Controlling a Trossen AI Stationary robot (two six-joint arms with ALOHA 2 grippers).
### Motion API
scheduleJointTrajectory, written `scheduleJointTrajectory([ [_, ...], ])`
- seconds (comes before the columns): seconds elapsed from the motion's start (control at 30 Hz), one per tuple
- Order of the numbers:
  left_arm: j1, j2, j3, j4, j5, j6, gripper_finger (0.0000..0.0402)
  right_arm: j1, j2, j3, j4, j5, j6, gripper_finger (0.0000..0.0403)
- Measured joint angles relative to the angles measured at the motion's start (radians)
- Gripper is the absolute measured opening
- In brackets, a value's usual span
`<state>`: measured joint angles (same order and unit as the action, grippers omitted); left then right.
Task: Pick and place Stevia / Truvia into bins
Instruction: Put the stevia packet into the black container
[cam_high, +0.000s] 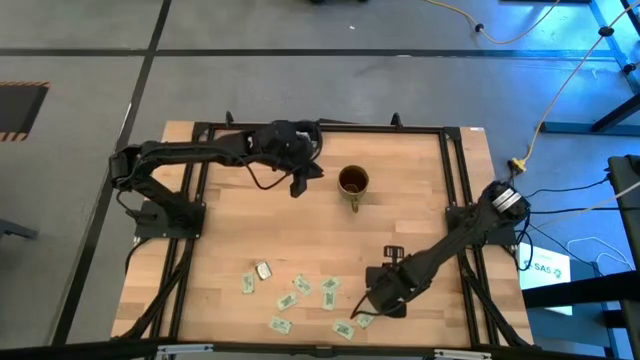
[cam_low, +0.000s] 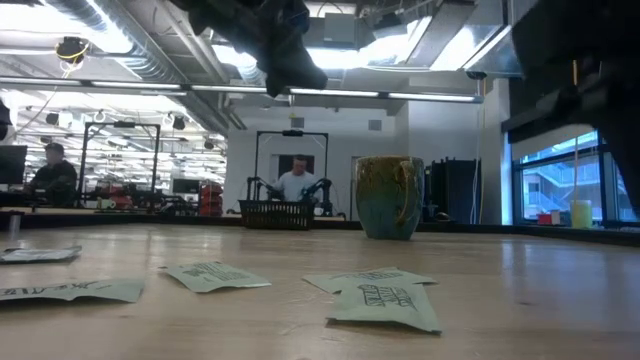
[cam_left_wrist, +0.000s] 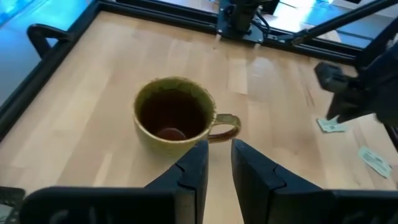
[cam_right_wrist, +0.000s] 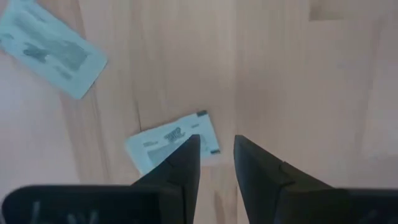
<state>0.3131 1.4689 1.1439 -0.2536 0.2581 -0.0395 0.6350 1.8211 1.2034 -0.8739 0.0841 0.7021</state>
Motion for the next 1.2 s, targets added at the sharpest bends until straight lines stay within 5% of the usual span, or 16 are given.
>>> scheduleJointTrajectory([
  [0.53, -0.037, 0.0, 0.0, -0.022, 0.0, -0.002, 0.0058, -0.001, 0.128, 0.006, 0.06, -0.087, -0.078, 0.0098],
  [1.2, -0.037, 0.001, 0.0, -0.023, -0.003, -0.002, 0.0059, -0.007, 0.093, -0.003, 0.0, -0.078, -0.069, 0.0004],
])
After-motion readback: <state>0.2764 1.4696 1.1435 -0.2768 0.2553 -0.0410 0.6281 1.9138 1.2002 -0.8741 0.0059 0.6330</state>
